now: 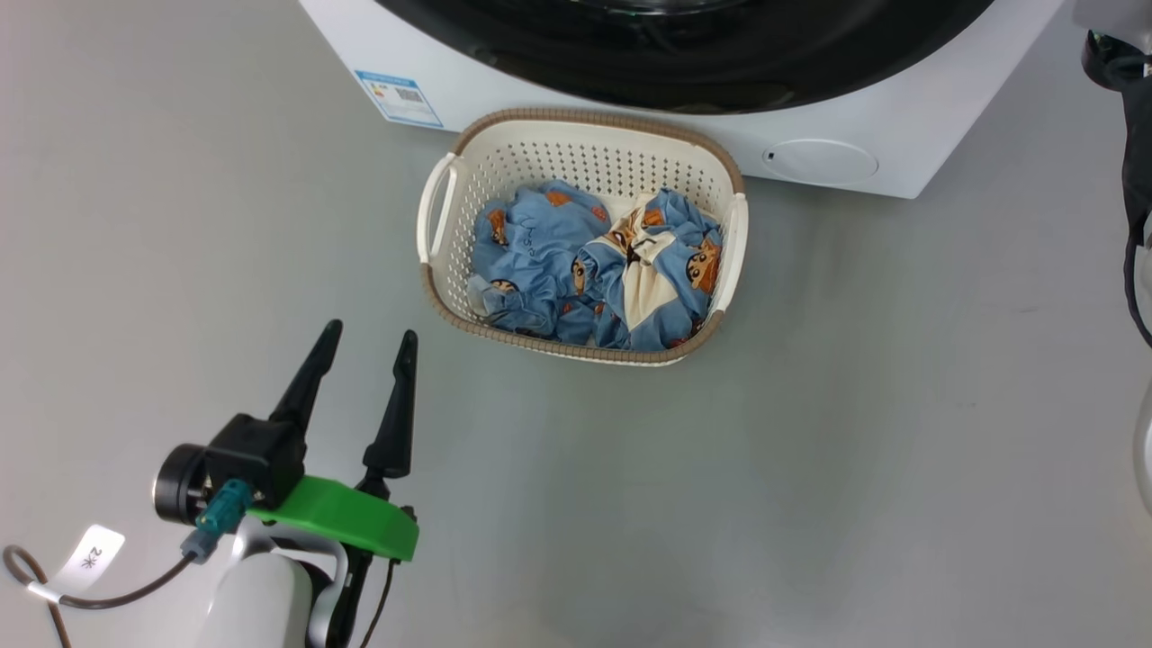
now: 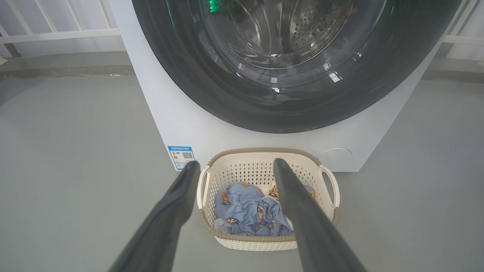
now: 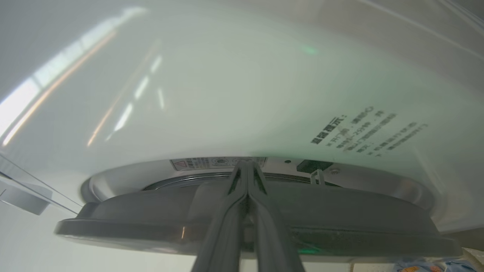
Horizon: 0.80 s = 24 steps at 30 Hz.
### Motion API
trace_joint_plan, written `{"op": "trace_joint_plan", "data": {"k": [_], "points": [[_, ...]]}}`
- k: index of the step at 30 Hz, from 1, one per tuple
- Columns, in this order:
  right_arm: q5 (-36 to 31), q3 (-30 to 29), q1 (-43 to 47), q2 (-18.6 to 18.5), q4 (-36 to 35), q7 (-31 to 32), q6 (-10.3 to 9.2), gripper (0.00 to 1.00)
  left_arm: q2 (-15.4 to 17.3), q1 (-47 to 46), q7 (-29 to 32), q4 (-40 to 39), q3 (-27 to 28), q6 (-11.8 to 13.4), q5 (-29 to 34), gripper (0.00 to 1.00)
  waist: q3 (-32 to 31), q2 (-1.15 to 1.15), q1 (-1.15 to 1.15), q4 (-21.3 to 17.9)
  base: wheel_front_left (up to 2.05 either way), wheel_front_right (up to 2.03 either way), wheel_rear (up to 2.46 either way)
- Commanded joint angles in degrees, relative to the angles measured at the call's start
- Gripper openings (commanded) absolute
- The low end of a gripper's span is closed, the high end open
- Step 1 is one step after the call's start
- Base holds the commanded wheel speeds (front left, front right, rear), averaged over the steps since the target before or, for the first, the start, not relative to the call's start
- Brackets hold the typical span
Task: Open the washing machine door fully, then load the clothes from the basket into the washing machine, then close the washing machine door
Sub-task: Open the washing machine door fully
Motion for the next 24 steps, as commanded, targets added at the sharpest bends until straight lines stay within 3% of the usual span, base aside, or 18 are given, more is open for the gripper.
{"op": "trace_joint_plan", "data": {"k": [1,12,24], "points": [[-1.3,0.1,-2.4,0.8,-1.1,0.1,0.10,0.00,1.1,-1.2,-0.6,-1.4,1.8,0.4,-0.2,1.00,0.5,0.00,0.00,0.3,0.00,0.00,0.00],[-4.6,-1.1,-6.3,0.3,0.9,1.3,0.10,0.00,1.1,-2.7,-0.6,-2.1,1.3,0.5,-1.0,1.00,3.2,0.00,0.00,0.7,0.00,0.00,0.00],[-5.4,-1.3,-6.7,0.9,2.8,11.3,0.10,0.00,1.1,-3.5,-0.6,-3.1,0.8,1.4,-1.4,1.00,3.1,0.00,0.00,0.5,0.00,0.00,0.00]]}}
